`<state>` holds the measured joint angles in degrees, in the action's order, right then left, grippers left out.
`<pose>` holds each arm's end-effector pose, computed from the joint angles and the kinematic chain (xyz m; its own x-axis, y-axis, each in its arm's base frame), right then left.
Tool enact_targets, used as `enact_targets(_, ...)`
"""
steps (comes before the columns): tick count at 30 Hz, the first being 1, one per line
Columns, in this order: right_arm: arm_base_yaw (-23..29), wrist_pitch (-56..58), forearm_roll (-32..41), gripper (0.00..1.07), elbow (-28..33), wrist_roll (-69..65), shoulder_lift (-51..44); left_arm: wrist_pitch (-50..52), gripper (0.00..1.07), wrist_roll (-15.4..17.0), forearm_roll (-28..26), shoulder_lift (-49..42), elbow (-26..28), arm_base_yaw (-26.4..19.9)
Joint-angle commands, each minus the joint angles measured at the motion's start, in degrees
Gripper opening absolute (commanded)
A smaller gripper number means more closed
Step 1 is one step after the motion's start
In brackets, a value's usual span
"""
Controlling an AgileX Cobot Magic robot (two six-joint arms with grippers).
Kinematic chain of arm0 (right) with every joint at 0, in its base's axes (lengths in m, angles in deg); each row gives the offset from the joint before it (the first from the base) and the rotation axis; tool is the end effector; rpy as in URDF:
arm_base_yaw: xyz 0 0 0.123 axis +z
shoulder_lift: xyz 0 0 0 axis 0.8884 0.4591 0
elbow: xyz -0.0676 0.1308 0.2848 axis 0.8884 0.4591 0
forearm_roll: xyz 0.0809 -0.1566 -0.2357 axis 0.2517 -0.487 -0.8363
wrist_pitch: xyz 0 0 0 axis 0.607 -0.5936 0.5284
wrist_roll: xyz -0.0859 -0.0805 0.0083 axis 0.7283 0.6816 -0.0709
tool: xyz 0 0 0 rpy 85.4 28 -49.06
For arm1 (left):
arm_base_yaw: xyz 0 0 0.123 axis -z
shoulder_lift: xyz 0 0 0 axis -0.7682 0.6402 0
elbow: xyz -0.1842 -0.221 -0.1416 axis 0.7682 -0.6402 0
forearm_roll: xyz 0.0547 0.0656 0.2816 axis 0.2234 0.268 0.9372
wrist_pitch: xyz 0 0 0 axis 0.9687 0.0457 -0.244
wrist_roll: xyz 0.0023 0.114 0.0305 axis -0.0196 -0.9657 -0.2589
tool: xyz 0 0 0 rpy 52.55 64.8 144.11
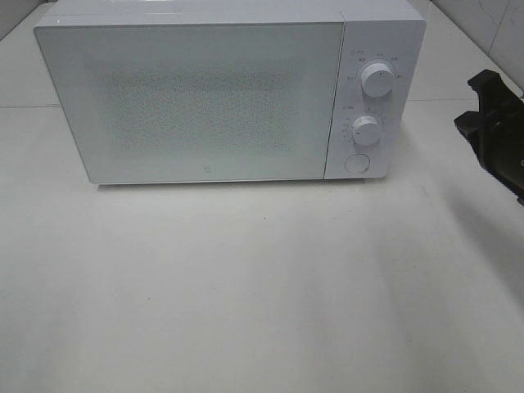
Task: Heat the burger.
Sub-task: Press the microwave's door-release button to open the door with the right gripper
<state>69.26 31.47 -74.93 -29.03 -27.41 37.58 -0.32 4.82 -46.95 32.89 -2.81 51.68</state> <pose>0.3096 0.0364 0.1548 -0.2122 0.8208 -0.5304 0.1068 0.5590 0.8223 0.0210 -0.0052 0.2874 -0.4389 0.0068 -0.8985 0.0590 0.9980 -0.0212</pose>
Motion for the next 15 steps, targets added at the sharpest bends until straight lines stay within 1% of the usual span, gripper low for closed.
enact_targets(1,1.9,-0.5,3.4,0.00,0.1,-3.6,1.0,0.5,1.03,0.0,-0.2,-1.4,-0.2,-0.2)
enact_targets(2,5.0,-0.5,8.0,0.00,0.1,-6.0,2.2,0.5,1.03,0.0,-0.2,-1.4,-0.2,-0.2)
enact_targets(3,6.1,-0.3,9.9,0.00,0.1,-6.9,2.7,0.5,1.03,0.0,-0.2,-1.4,-0.2,-0.2)
enact_targets(4,6.1,-0.3,9.9,0.00,0.1,-6.9,2.7,0.5,1.03,0.0,-0.2,-1.4,-0.2,-0.2)
enact_targets(5,8.7,-0.3,14.0,0.00,0.0,-9.3,3.8,0.5,1.03,0.0,-0.2,-1.4,-0.2,-0.2)
enact_targets(6,9.8,-0.3,15.9,0.00,0.0,-10.7,4.3,0.5,1.03,0.0,-0.2,-1.4,-0.2,-0.2)
enact_targets(7,9.8,-0.3,15.9,0.00,0.0,-10.7,4.3,0.5,1.03,0.0,-0.2,-1.4,-0.2,-0.2)
enact_targets(8,11.9,0.1,18.7,0.00,0.0,-12.5,5.2,0.5,1.03,0.0,-0.2,-1.4,-0.2,-0.2)
enact_targets(10,12.8,0.7,19.9,0.00,-0.2,-13.1,5.6,0.5,1.03,0.0,-0.2,-1.4,-0.2,-0.2)
enact_targets(12,15.1,5.3,21.6,0.00,-2.1,-13.6,7.0,0.5,1.03,0.0,-0.2,-1.4,-0.2,-0.2)
enact_targets(15,15.5,5.7,21.6,0.00,-2.8,-13.6,7.5,0.5,1.03,0.0,-0.2,-1.4,-0.2,-0.2)
